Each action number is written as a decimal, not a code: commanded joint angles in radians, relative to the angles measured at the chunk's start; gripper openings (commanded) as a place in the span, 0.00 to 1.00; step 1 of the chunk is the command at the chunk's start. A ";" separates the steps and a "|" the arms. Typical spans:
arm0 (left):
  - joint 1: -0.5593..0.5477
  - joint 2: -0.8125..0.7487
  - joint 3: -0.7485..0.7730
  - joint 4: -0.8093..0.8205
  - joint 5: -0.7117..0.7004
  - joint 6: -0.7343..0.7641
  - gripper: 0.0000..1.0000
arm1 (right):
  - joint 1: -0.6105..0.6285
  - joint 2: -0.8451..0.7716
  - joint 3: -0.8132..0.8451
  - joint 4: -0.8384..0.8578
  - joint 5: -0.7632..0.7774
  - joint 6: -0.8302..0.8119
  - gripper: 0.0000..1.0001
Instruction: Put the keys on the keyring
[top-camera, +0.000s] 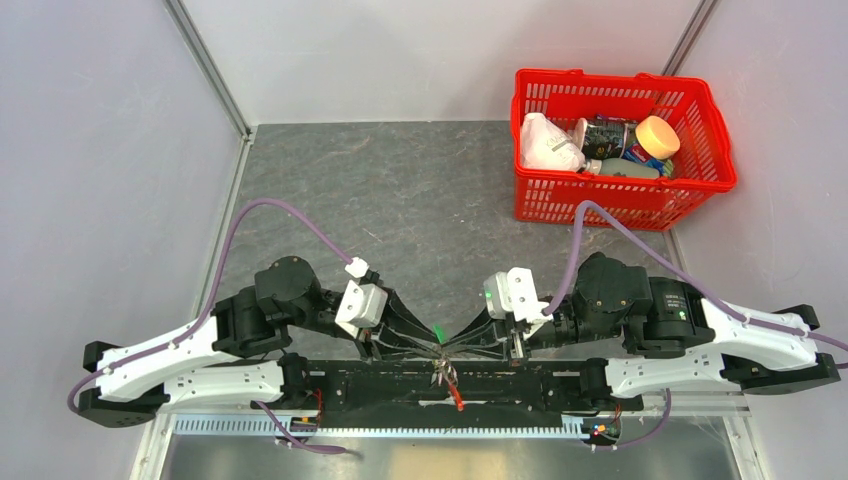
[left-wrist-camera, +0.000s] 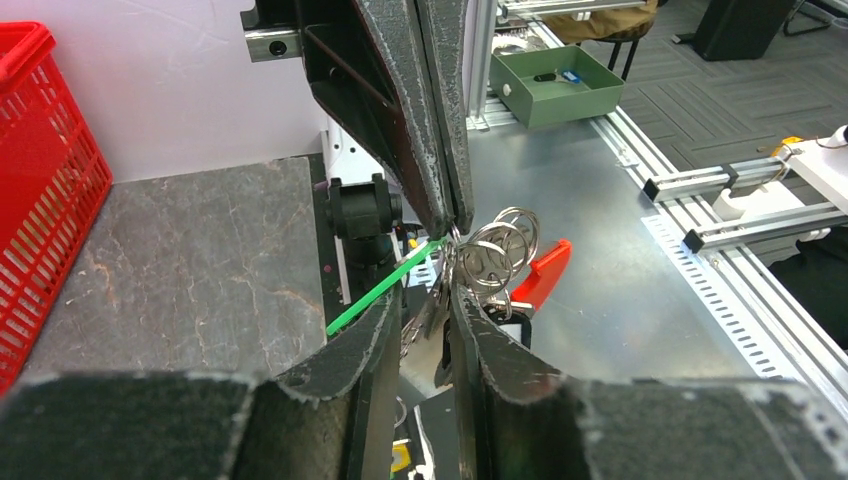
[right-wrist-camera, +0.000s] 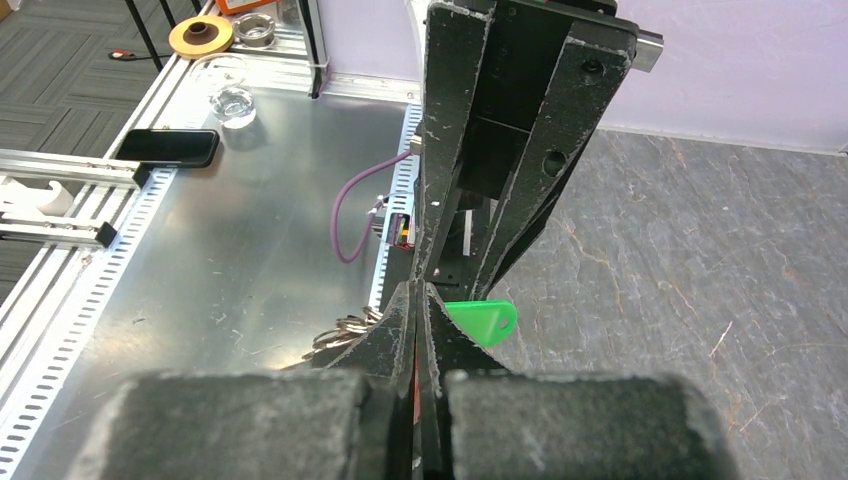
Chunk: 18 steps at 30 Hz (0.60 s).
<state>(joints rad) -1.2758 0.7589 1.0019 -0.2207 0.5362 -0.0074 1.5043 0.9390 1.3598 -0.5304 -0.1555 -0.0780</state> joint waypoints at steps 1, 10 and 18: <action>-0.002 -0.005 -0.005 0.047 -0.019 -0.022 0.29 | 0.002 -0.018 0.003 0.082 0.000 0.011 0.00; -0.002 0.012 0.008 0.034 -0.001 -0.020 0.02 | 0.002 -0.014 0.005 0.088 0.003 0.014 0.00; -0.002 0.009 0.027 0.039 0.112 -0.018 0.02 | 0.002 -0.010 -0.005 0.083 0.016 0.006 0.00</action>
<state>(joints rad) -1.2758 0.7727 0.9958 -0.2150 0.5709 -0.0086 1.5043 0.9390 1.3556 -0.5304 -0.1509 -0.0761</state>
